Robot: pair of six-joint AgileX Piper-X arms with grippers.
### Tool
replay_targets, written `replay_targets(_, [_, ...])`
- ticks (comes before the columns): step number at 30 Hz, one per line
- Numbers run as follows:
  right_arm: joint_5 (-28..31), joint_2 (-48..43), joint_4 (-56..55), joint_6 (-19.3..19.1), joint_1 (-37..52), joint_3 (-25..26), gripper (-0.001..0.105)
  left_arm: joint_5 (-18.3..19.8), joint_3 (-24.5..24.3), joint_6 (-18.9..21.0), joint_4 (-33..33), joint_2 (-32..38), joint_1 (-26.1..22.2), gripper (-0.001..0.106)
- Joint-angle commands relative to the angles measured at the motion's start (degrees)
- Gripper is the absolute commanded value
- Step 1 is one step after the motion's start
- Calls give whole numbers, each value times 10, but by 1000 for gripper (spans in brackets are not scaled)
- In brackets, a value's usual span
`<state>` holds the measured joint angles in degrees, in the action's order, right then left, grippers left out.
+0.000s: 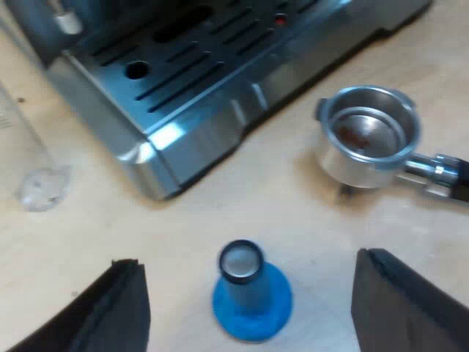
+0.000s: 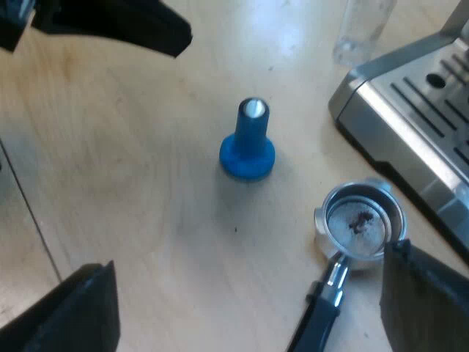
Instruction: Grind coffee beans and then tamp
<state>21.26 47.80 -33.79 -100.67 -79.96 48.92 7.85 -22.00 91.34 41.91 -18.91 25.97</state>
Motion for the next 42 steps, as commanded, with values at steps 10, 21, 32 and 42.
replay_targets(10, [8, 46, 8, -9, 0, 4, 82, -15, 15, -3, -75, -118, 0, 60])
replay_targets(21, [13, 92, 66, 3, 0, 4, 82, -15, 15, -3, -133, -207, 0, 60])
replay_targets(32, [13, 104, 79, 64, 0, 0, 82, 23, 28, -3, -167, -213, 0, 60])
replay_targets(42, [13, 104, 165, 63, 0, -47, 82, 25, 65, -3, -219, -213, 0, 60])
